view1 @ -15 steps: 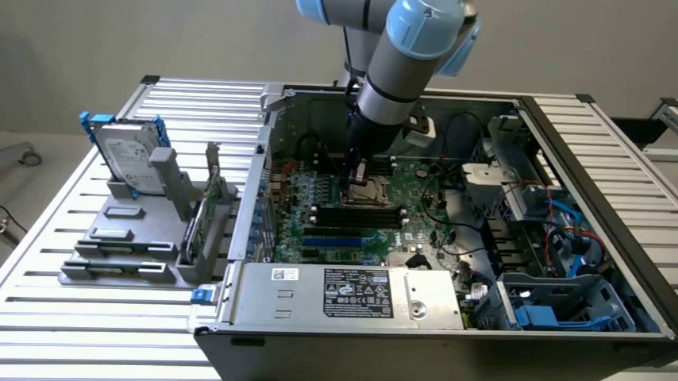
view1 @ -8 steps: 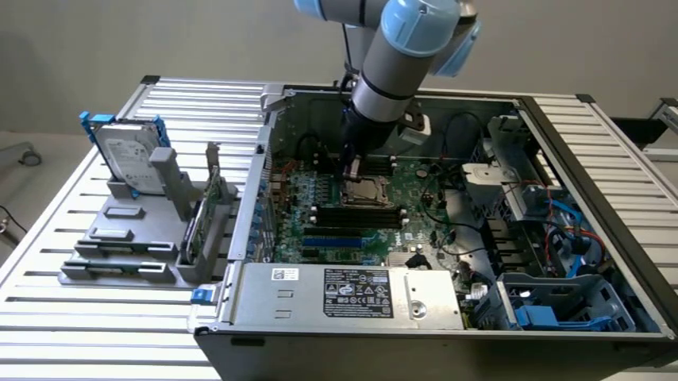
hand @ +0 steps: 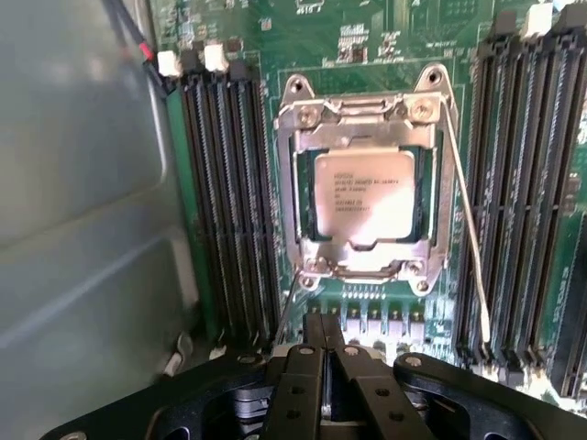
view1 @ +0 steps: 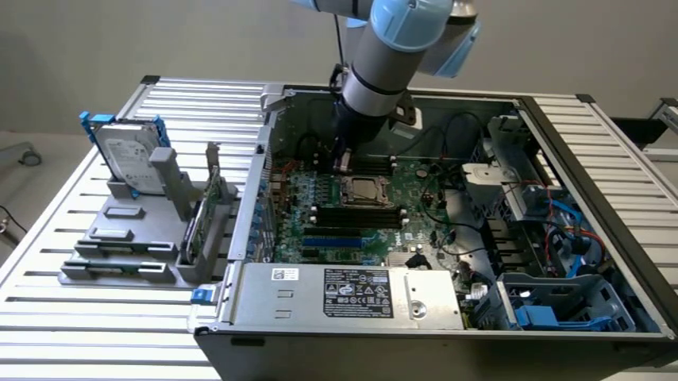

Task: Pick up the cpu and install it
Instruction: 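Close the cpu cover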

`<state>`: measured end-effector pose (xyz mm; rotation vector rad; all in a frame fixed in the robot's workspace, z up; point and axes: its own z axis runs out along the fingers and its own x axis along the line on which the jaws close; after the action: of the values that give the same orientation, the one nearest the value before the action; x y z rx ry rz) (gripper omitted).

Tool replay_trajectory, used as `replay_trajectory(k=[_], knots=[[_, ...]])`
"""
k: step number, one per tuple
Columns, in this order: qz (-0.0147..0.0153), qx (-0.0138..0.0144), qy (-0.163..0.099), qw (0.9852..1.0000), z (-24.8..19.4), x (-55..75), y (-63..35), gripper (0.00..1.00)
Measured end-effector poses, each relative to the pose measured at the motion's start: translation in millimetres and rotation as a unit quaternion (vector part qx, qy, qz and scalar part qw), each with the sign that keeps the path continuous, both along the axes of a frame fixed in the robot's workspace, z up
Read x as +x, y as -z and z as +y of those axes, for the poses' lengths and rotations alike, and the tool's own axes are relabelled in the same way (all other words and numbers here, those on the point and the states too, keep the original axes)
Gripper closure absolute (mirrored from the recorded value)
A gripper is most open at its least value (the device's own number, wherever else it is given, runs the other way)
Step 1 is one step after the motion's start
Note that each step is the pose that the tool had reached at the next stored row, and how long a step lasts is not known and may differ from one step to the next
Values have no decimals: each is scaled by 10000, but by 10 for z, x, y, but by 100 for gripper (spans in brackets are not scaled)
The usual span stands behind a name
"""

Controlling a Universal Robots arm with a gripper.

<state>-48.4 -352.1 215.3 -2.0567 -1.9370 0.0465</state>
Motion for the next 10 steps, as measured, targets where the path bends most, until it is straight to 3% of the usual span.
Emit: replay_trajectory(k=[5, 10], knots=[[106, 59, 0, 9999, -2, -91, -21, 89], [112, 59, 0, 9999, -2, -118, -23, 89]])
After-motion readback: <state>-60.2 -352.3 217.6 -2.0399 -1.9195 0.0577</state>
